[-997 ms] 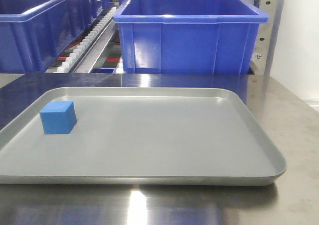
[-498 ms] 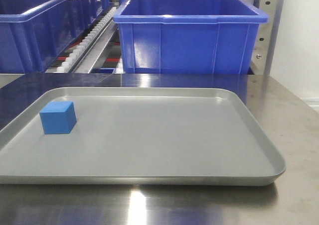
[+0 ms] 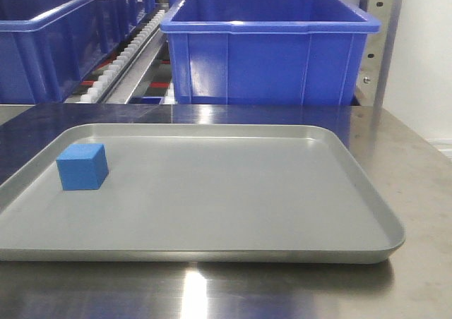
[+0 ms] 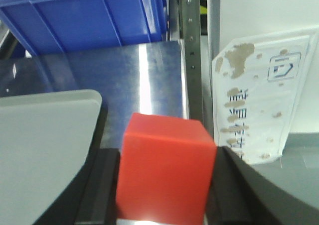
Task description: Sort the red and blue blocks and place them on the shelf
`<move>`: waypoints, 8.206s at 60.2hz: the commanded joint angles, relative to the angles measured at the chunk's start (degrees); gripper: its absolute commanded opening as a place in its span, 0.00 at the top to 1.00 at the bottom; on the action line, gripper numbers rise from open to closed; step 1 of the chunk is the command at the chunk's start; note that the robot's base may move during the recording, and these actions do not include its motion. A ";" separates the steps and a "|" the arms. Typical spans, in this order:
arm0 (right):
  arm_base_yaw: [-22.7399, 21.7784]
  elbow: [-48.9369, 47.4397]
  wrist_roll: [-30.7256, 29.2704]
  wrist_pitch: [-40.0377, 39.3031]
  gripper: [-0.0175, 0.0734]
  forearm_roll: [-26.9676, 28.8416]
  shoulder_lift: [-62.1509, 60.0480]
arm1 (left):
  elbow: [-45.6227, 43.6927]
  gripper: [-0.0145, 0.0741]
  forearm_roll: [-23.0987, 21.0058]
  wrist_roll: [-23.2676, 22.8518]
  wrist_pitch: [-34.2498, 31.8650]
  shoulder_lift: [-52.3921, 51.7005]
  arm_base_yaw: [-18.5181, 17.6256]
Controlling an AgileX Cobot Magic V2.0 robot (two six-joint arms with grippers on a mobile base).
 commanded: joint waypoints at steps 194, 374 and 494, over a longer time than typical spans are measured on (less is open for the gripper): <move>-0.39 1.33 0.00 -10.61 0.74 0.10 0.19 | -57.69 0.68 11.43 1.58 34.91 59.43 -9.79; -0.39 1.33 0.00 -10.21 0.74 0.10 0.19 | -63.72 0.18 -3.99 1.09 34.02 93.89 -18.80; -0.39 1.33 0.00 -10.21 0.74 0.10 0.19 | -38.36 0.68 6.00 0.78 29.72 34.57 -1.11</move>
